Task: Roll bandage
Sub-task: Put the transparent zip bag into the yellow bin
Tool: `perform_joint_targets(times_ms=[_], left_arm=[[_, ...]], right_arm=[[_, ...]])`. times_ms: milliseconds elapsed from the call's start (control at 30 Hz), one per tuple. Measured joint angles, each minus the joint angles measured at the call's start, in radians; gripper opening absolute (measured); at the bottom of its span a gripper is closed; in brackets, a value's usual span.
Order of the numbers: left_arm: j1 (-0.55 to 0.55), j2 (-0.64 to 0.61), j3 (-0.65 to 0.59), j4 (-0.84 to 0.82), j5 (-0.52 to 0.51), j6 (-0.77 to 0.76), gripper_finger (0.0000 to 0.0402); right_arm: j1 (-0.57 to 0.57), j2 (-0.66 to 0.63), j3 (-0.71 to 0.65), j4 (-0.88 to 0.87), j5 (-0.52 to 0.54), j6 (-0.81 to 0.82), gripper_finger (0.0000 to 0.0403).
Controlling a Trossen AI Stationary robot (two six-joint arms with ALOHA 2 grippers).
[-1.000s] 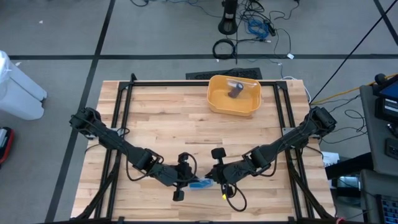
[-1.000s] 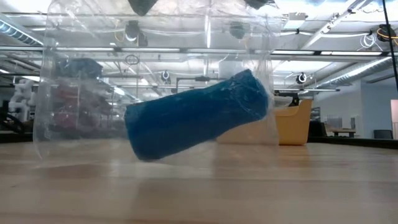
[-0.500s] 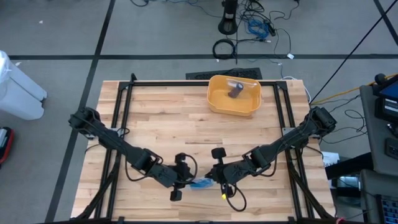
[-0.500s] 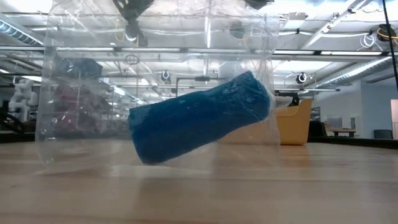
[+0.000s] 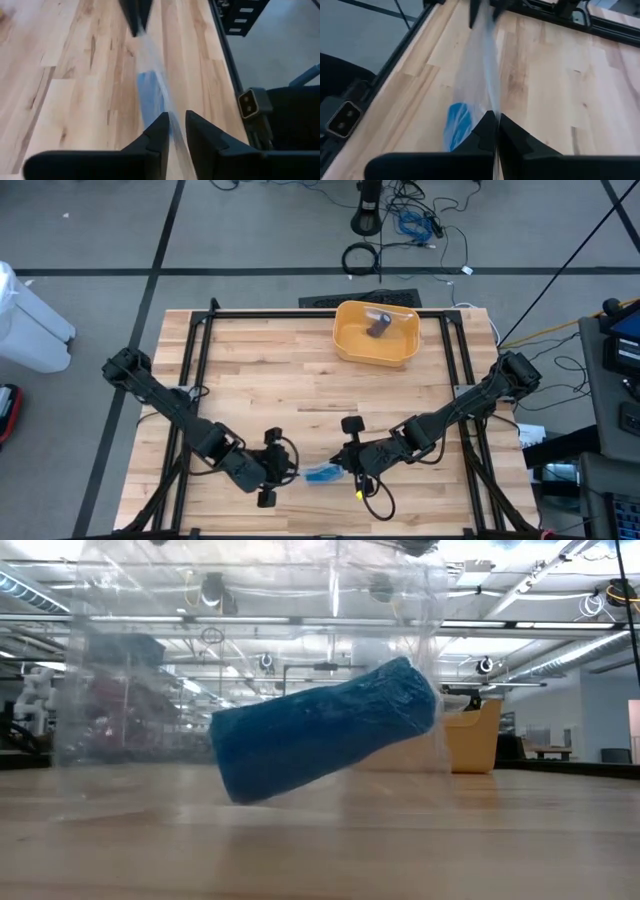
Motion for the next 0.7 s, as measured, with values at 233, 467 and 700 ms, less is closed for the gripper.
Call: perform_joint_targets(times_ms=[233, 467, 700], left_arm=[[-0.047, -0.010, 0.000, -0.031, -0.014, -0.001, 0.0021], [-0.048, -0.010, 0.000, -0.082, -0.040, -0.049, 0.0004], [-0.048, -0.009, 0.000, -0.092, -0.064, -0.052, 0.0002]], right_arm=[[0.001, 0.000, 0.000, 0.000, 0.035, 0.004, 0.0000], [0.001, 0.000, 0.000, 0.000, 0.035, 0.014, 0.0000], [0.009, 0.000, 0.000, -0.003, 0.030, 0.015, 0.0000]])
